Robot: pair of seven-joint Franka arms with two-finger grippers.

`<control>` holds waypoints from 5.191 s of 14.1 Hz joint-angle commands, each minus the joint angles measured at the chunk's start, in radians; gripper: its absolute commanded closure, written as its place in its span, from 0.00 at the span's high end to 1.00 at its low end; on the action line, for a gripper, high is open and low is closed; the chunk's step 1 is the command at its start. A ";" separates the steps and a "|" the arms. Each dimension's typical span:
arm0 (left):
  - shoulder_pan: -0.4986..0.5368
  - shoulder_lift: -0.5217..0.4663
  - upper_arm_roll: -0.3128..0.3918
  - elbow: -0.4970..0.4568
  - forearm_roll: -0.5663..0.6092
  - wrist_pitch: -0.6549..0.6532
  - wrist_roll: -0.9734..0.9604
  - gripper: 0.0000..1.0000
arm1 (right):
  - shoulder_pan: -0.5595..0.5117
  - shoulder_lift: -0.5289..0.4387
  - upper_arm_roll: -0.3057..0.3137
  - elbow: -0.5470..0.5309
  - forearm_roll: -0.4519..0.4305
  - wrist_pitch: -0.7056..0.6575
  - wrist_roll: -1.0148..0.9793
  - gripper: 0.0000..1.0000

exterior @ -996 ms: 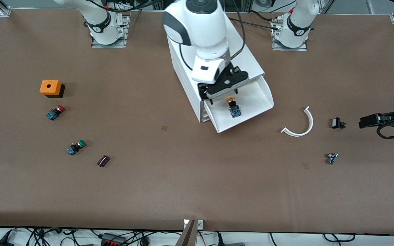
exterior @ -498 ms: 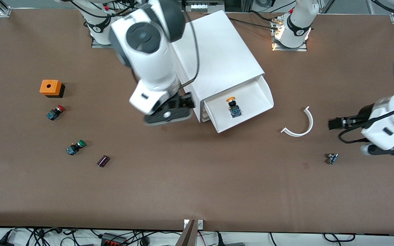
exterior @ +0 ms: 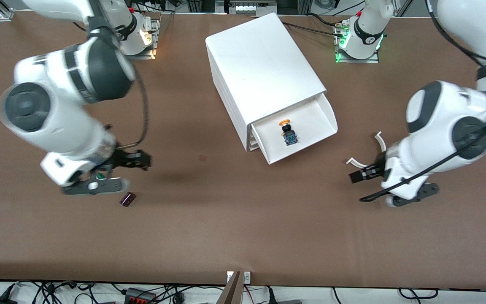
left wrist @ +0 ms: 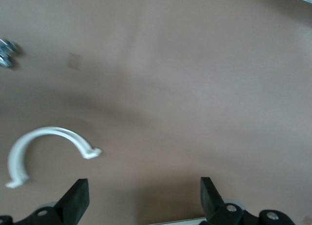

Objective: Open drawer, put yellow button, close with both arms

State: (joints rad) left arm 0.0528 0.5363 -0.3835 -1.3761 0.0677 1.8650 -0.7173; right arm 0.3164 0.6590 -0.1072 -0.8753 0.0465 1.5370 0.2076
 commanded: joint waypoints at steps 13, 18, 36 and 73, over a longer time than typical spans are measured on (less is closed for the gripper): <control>-0.125 -0.082 -0.118 -0.260 0.067 0.138 -0.286 1.00 | -0.325 -0.359 0.032 -0.411 -0.002 0.048 -0.198 1.00; -0.107 -0.094 -0.242 -0.348 0.066 0.132 -0.286 1.00 | -0.412 -0.476 0.139 -0.507 -0.048 0.045 -0.217 1.00; 0.409 -0.157 -0.344 -0.054 0.159 -0.283 0.454 1.00 | -0.332 -0.674 0.073 -0.806 -0.085 0.167 -0.241 1.00; -0.050 -0.529 0.377 -0.271 -0.039 -0.244 0.846 1.00 | -0.338 -0.727 0.069 -0.895 -0.070 0.192 -0.241 1.00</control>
State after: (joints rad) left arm 0.0015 0.0228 -0.0050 -1.6449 0.0456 1.6354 0.1073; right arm -0.0228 -0.0495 -0.0309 -1.7459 -0.0261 1.7141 -0.0184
